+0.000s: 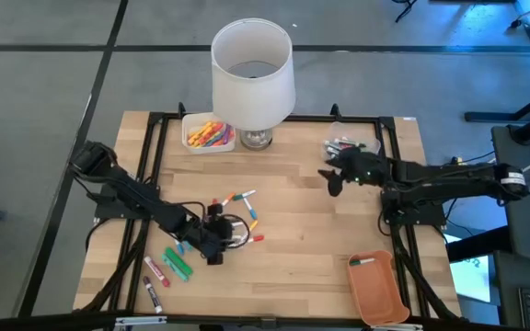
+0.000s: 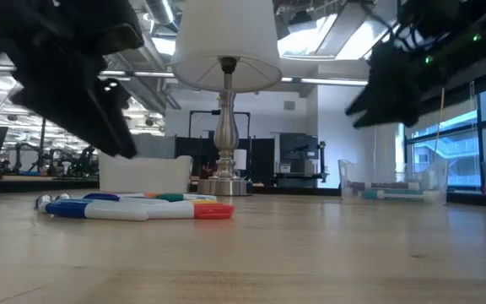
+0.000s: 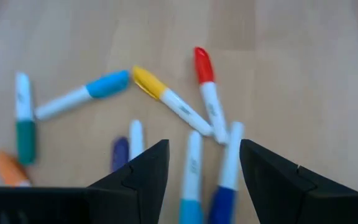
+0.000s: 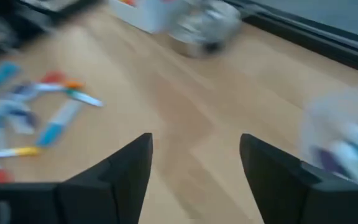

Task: Pick & Place Markers
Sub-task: Put the light blue highlighter into the white bin, then put the green highlighter into the white bin

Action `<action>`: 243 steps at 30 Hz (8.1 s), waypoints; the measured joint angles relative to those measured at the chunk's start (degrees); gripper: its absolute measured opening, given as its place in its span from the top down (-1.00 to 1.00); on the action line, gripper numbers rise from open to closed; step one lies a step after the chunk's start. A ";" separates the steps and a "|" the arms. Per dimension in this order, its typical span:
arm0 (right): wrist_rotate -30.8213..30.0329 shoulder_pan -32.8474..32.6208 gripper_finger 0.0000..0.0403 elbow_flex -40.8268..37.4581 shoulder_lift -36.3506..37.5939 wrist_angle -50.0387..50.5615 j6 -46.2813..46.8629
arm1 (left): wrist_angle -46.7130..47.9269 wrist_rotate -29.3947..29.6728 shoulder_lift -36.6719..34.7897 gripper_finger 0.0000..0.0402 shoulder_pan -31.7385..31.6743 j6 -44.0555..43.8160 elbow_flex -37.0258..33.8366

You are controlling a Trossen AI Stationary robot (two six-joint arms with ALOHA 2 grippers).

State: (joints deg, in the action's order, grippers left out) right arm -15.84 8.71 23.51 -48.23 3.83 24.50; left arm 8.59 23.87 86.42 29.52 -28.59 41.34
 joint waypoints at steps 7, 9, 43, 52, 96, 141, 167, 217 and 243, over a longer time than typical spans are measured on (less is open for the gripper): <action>-5.30 -9.93 -0.09 -1.45 -3.05 -7.03 4.02 | 19.36 -11.41 -9.48 0.08 0.75 -15.99 0.02; -7.20 -12.29 -0.08 -1.49 -5.19 -7.23 5.49 | 27.89 -15.53 -11.31 0.12 1.77 -13.40 0.02; -10.01 -16.23 -0.08 -1.49 -18.05 -19.64 3.73 | 38.76 -14.05 -7.33 0.72 1.64 3.36 -7.15; -9.04 -16.23 -0.08 -1.46 -18.03 -20.74 3.49 | 45.57 5.19 -7.14 0.68 -8.95 5.32 -0.74; -1.90 -16.23 -0.08 -0.51 -18.01 -19.24 4.78 | 56.01 -27.20 -8.18 0.27 -30.60 1.34 8.58; -1.07 -16.23 -0.08 -0.48 -18.01 -19.01 6.40 | 32.78 -22.67 7.70 0.58 15.58 -1.32 5.70; -2.11 -16.23 -0.08 -0.48 -18.01 -19.14 5.87 | 34.91 15.31 7.21 0.63 -20.48 12.50 12.75; -1.72 -17.38 -0.08 -0.48 -18.03 -17.25 8.06 | 55.89 2.77 -1.60 0.47 -15.70 -33.98 6.51; -2.57 -17.08 -0.08 -0.48 -18.03 -18.57 6.86 | 59.87 -18.96 -1.51 0.21 -10.05 -49.84 -0.61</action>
State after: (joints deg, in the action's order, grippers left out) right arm -18.41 -8.38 23.03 -66.26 -14.74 31.35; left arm 68.47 4.91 84.90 19.47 -78.43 40.73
